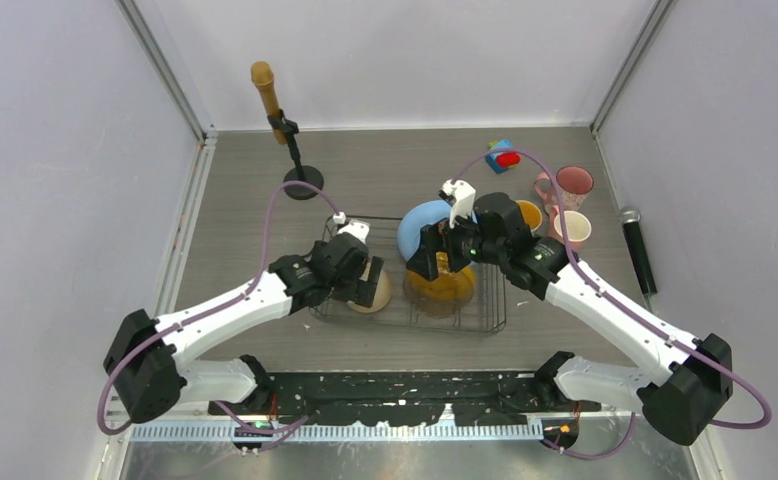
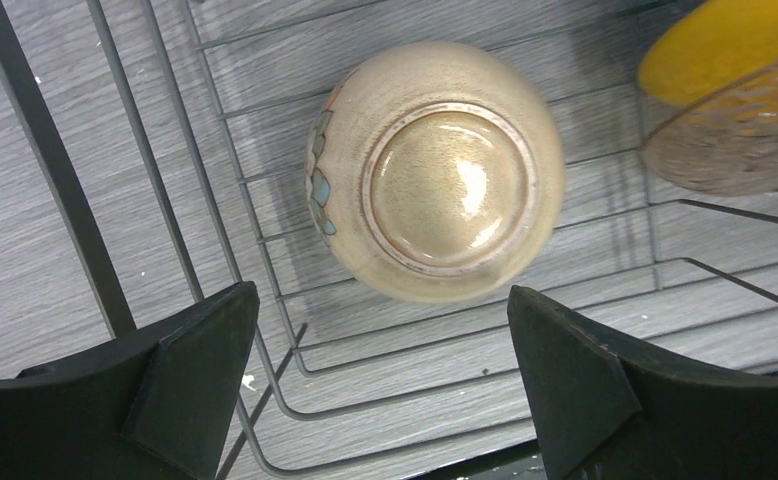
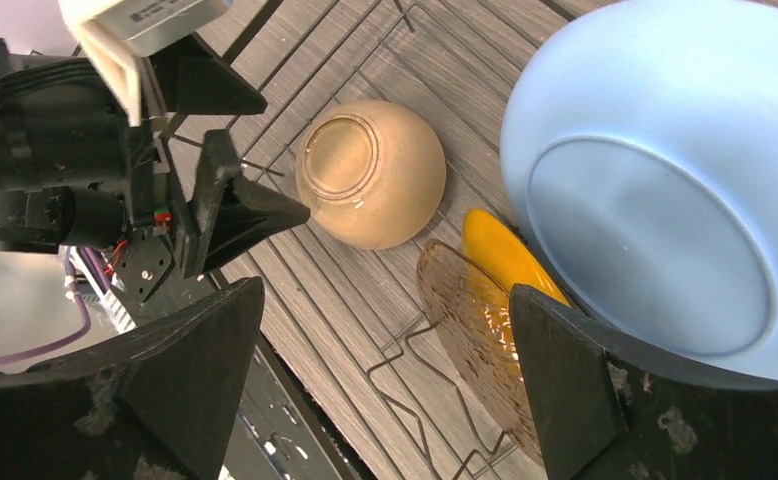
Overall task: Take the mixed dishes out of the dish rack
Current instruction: Adjust the bowl in the dish rack, then pick up the plate from the dish rack.
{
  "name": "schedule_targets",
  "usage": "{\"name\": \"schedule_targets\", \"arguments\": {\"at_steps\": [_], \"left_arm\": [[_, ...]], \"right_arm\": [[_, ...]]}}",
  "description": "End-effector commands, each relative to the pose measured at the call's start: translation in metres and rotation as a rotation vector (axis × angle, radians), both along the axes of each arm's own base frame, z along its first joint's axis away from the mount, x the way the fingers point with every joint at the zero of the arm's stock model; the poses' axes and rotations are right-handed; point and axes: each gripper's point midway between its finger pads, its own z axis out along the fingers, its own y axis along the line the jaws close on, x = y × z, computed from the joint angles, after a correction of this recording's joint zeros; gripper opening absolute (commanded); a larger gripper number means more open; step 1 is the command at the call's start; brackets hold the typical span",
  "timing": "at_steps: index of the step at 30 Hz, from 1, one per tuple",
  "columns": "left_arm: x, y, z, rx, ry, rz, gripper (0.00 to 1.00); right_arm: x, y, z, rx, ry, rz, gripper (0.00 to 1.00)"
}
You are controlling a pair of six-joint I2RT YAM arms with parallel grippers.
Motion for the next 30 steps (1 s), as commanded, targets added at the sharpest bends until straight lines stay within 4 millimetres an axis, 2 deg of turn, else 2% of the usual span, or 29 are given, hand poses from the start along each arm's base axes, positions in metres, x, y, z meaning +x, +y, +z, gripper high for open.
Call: {"name": "schedule_targets", "arguments": {"at_steps": [1,4,6,8,11,14,19,22,23,24,25,26,27,28,29,30], "left_arm": [[0.006,-0.018,0.035,-0.161,-0.095,-0.034,1.0],[0.005,-0.025,0.054,-0.226,-0.136,-0.067,1.0],[0.004,-0.029,0.062,-0.269,-0.156,-0.091,1.0],[0.002,-0.032,0.066,-0.3,-0.166,-0.106,1.0],[-0.001,-0.032,0.067,-0.311,-0.169,-0.116,1.0],[-0.001,-0.03,0.066,-0.31,-0.175,-0.111,1.0],[-0.001,-0.029,0.066,-0.31,-0.174,-0.105,0.99],[-0.004,-0.03,0.066,-0.32,-0.172,-0.117,1.0],[-0.004,-0.031,0.067,-0.327,-0.175,-0.123,1.0],[-0.004,-0.032,0.066,-0.331,-0.175,-0.126,1.0],[-0.004,-0.033,0.067,-0.332,-0.173,-0.127,1.0],[-0.004,-0.033,0.067,-0.33,-0.17,-0.132,1.0],[-0.004,-0.034,0.068,-0.329,-0.169,-0.136,1.0],[-0.004,-0.034,0.068,-0.323,-0.165,-0.141,1.0],[-0.004,-0.034,0.069,-0.319,-0.163,-0.144,1.0],[-0.004,-0.034,0.07,-0.316,-0.163,-0.147,1.0]], "right_arm": [[0.015,0.004,0.033,0.017,-0.092,-0.046,1.0],[0.013,-0.003,0.031,-0.026,-0.088,-0.049,1.0],[0.004,-0.015,0.018,-0.112,-0.024,-0.052,1.0],[-0.003,-0.025,0.007,-0.17,0.026,-0.059,1.0],[-0.004,-0.034,-0.001,-0.208,0.05,-0.104,1.0],[0.014,-0.047,0.003,-0.226,0.003,-0.222,1.0],[0.044,-0.057,0.019,-0.176,-0.046,-0.32,1.0],[0.058,-0.056,0.034,-0.145,-0.083,-0.247,1.0],[0.063,-0.056,0.031,-0.124,-0.05,-0.205,1.0],[0.067,-0.057,0.042,-0.124,-0.071,-0.16,1.0],[0.072,-0.057,0.038,-0.113,-0.037,-0.118,1.0],[0.075,-0.058,0.051,-0.132,-0.073,-0.077,1.0],[0.073,-0.058,0.043,-0.182,-0.077,0.005,1.0],[0.075,-0.057,0.054,-0.197,-0.118,0.048,1.0],[0.074,-0.059,0.047,-0.243,-0.124,0.111,1.0],[0.079,-0.059,0.054,-0.253,-0.147,0.116,1.0]]}}
